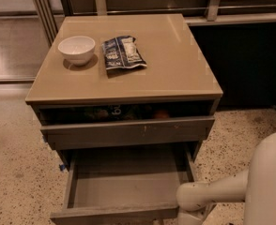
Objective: Close middle drawer
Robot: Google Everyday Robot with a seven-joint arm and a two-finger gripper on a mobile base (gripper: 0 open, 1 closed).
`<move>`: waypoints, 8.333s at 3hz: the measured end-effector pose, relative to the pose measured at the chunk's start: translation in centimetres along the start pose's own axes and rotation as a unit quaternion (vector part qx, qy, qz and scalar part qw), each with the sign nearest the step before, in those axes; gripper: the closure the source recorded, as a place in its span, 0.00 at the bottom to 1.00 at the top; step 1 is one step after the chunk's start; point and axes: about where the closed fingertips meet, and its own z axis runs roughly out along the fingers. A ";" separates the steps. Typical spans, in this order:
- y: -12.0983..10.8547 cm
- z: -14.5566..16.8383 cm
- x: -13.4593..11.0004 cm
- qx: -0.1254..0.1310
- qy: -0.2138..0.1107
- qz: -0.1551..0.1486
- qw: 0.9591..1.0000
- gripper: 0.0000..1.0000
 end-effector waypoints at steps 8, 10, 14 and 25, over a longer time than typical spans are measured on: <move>-1.5 2.2 0.3 0.000 0.000 0.000 1.000 0.96; -1.9 2.7 0.3 0.000 0.000 0.000 1.000 1.00; -2.8 4.1 0.4 0.001 -0.002 0.001 1.000 1.00; -3.1 3.7 0.1 0.004 -0.012 -0.011 1.000 0.00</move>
Offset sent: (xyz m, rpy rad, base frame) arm 0.0007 -0.0086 0.0043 0.5682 0.1902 0.1840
